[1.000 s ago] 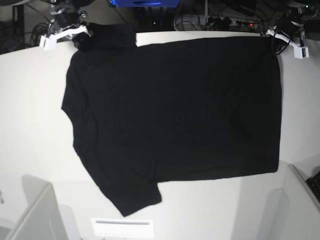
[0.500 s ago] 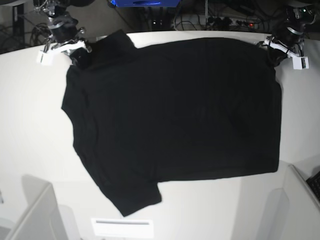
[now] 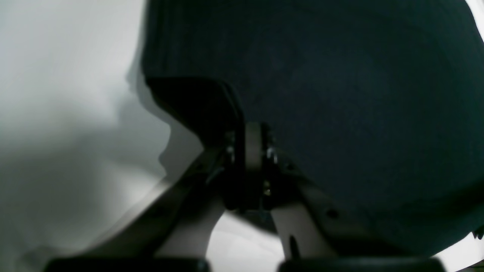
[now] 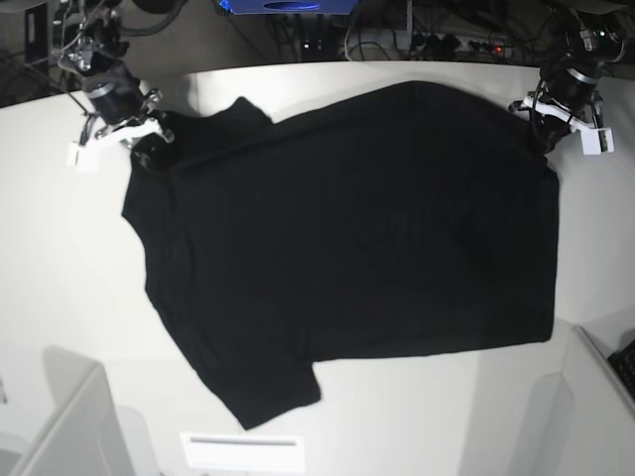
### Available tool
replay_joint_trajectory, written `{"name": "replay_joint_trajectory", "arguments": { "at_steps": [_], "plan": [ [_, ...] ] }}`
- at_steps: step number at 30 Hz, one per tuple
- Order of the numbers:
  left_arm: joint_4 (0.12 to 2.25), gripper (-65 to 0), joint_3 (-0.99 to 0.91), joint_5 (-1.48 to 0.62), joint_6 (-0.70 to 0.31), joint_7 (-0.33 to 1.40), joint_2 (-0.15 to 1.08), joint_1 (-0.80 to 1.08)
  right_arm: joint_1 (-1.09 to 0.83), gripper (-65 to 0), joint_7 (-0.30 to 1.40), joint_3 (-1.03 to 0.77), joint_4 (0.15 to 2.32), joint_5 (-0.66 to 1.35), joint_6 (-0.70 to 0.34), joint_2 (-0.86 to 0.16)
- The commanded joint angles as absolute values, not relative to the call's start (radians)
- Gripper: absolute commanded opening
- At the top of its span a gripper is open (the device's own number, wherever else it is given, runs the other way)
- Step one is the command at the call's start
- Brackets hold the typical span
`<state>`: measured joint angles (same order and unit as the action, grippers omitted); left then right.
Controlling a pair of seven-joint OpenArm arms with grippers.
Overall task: Fold the T-shirt properly
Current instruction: 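Lift the shoulder corners with both grippers and pull them apart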
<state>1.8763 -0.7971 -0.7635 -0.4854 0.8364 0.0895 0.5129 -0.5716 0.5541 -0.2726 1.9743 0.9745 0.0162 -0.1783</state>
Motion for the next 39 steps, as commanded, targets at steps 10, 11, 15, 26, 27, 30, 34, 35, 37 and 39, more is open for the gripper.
{"name": "replay_joint_trajectory", "arguments": {
  "at_steps": [10, 11, 15, 26, 27, 30, 34, 35, 37, 39],
  "plan": [
    [1.888, -65.0, -0.803, -0.783, -0.429, 0.817, 0.097, 0.463, -0.438, -65.0, 0.642, -0.315, 1.920, 0.986, 0.005, -0.179],
    [1.888, -65.0, -0.803, -0.783, -0.429, 0.817, 0.091, 0.461, -0.430, -65.0, 0.642, -0.315, 1.910, 0.986, 0.005, -0.179],
    [1.888, -65.0, -0.843, -0.783, -0.429, 0.817, 0.056, 0.435, -0.406, -65.0, 0.642, -0.312, 1.877, 0.986, 0.005, -0.179],
    [1.886, -65.0, -0.862, -0.782, -0.341, 0.816, 0.038, 0.404, -0.314, -65.0, 0.644, -0.306, 1.774, 0.986, 0.005, -0.182],
    [1.886, -65.0, -0.860, -0.782, -0.314, 0.814, 0.038, 0.395, -0.305, -65.0, 0.644, -0.306, 1.765, 0.986, 0.005, -0.183],
    [1.885, -65.0, -0.860, -0.782, -0.302, 0.816, 0.036, 0.371, -0.272, -65.0, 0.674, -0.306, 1.747, 0.986, 0.005, -0.185],
    [1.885, -65.0, -0.860, -0.779, -0.300, 0.816, 0.036, 0.348, -0.220, -65.0, 0.711, -0.306, 1.715, 0.986, 0.005, -0.182],
    [1.883, -65.0, -0.860, -0.774, -0.300, 0.816, 0.036, 0.340, -0.208, -65.0, 0.713, -0.306, 1.705, 0.986, 0.005, -0.182],
    [1.874, -65.0, -0.860, -0.774, -0.300, 0.816, 0.036, 0.334, -0.186, -65.0, 0.714, -0.306, 1.690, 0.986, 0.005, -0.182],
    [1.870, -65.0, -0.862, -0.774, -0.297, 0.816, 0.036, 0.323, -0.168, -65.0, 0.714, -0.306, 1.676, 0.986, 0.007, -0.182]
  ]
}}
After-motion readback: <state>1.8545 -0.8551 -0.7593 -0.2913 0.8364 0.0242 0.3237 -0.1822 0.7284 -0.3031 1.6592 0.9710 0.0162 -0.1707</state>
